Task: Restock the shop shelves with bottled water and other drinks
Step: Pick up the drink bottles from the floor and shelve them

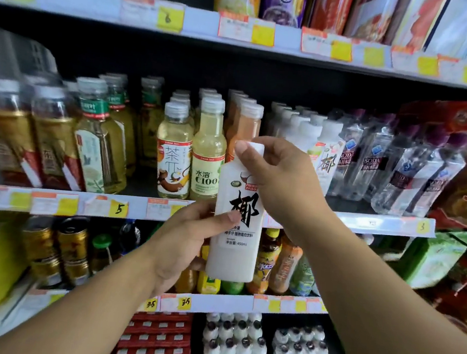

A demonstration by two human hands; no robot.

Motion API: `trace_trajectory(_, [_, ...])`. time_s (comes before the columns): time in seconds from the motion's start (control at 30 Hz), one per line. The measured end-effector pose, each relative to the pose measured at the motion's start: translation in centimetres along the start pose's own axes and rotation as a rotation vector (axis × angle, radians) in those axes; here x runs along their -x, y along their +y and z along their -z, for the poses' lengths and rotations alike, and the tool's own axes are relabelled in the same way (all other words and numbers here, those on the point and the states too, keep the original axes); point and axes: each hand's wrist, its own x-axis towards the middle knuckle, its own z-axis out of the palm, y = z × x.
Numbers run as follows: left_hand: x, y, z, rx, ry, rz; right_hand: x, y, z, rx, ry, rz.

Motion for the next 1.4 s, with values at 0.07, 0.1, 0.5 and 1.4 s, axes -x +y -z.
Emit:
trace_trajectory(0.07, [0.5, 0.3, 0.5, -0.001, 0.026, -0.004, 0.0, 0.0, -0.8, -0.022, -0.021, -0.008])
trace_trajectory(0.1, [0.7, 0.5, 0.8, -0.002, 0.037, -0.009, 0.0, 0.0, -1.2, -0.022, -0.03, -0.011])
trace_trajectory(0.5, [1.9, 1.6, 3.2, -0.007, 0.114, -0.022, 0.3, -1.6, -3.6, -0.05, -0.121, 0.04])
trace_trajectory(1.4, [-6.3, 0.5, -6.1, -1.276, 0.039, -0.224, -2.0, 2.7, 10.7, 0.226, 0.386, -0.08])
